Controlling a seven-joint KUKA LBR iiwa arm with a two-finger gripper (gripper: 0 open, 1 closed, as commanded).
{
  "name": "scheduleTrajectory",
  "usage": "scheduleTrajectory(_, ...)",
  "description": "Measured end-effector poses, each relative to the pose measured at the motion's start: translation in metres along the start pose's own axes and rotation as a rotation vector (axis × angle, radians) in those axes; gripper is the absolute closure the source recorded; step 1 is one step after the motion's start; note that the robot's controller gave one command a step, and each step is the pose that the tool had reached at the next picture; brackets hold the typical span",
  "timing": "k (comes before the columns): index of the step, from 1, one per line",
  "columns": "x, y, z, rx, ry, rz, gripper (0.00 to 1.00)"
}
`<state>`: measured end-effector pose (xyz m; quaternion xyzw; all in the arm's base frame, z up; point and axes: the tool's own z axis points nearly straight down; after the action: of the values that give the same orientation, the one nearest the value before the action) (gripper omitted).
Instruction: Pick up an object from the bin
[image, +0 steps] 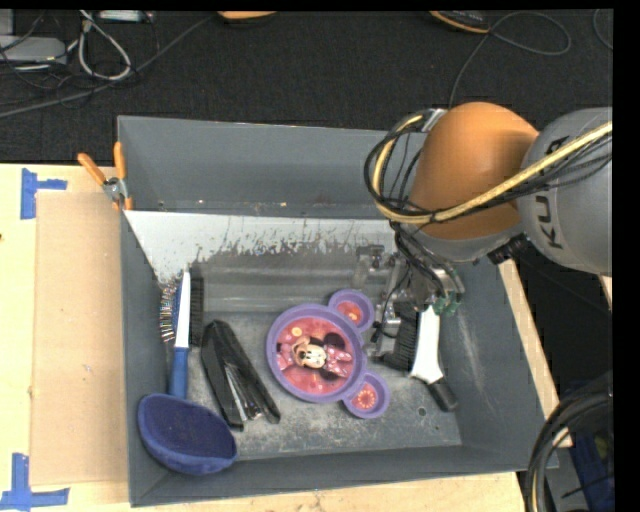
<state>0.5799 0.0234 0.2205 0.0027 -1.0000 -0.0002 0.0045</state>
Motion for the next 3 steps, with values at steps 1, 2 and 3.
scheduleTrajectory(1,-0.001,0.0,-0.004,0.0,-0.008,0.001,0.0)
scheduleTrajectory(2,0.029,-0.017,0.076,-0.001,-0.008,0.066,0.0)
scheduleTrajectory(3,0.085,-0.021,0.076,-0.003,-0.01,0.39,0.0)
